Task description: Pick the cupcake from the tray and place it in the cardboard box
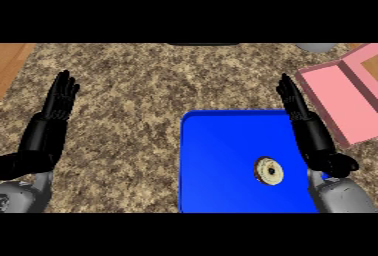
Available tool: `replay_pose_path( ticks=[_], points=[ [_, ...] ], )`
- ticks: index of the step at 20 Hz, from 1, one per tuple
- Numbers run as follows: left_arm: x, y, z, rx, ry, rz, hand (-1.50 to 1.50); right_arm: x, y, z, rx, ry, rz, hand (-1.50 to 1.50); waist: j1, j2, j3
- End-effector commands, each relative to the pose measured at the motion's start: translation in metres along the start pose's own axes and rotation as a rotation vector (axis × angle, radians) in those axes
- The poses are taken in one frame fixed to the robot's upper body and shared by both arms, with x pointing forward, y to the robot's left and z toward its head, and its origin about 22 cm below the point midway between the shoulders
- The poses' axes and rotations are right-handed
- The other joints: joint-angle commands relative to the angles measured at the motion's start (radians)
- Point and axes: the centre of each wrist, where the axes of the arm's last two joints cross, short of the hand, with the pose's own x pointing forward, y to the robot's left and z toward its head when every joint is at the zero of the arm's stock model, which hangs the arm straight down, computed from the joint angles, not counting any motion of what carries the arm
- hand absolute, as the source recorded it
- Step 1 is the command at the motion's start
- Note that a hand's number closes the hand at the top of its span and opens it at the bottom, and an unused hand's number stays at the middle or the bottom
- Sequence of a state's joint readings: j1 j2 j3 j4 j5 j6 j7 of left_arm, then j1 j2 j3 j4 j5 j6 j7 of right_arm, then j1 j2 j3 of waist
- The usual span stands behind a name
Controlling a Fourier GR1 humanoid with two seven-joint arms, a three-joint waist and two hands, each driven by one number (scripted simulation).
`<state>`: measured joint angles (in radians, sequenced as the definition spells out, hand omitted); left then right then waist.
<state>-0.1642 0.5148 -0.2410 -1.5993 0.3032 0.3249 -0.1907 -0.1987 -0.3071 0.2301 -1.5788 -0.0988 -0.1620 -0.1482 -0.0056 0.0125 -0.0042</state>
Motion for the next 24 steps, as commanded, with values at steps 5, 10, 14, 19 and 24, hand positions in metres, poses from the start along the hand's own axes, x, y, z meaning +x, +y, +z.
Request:
replay_pose_path(
  ticks=[5, 10, 14, 19, 24],
  points=[
    [-0.002, 0.023, -0.005, -0.167, 0.047, -0.183, 0.00, 0.099, -0.097, 0.001, -0.083, -0.193, 0.105, -1.50, -0.057, -0.026, 0.004],
    [-0.017, 0.004, -0.003, -0.257, 0.081, -0.142, 0.00, 0.100, -0.144, 0.044, -0.036, -0.019, 0.409, -1.50, -0.051, -0.017, 0.004],
    [0.003, 0.001, -0.005, -0.290, 0.058, -0.128, 0.00, 0.078, -0.156, 0.068, 0.098, -0.099, 0.548, -1.50, -0.020, -0.016, 0.005],
    [0.005, -0.008, -0.015, -0.300, 0.073, -0.158, 0.00, 0.106, -0.149, 0.061, 0.213, -0.142, 0.731, -1.50, -0.015, -0.016, 0.004],
    [-0.004, -0.002, -0.010, -0.305, 0.058, -0.133, 0.00, 0.121, -0.130, 0.053, 0.392, 0.049, 0.928, -1.50, 0.006, -0.013, 0.002]
  ],
)
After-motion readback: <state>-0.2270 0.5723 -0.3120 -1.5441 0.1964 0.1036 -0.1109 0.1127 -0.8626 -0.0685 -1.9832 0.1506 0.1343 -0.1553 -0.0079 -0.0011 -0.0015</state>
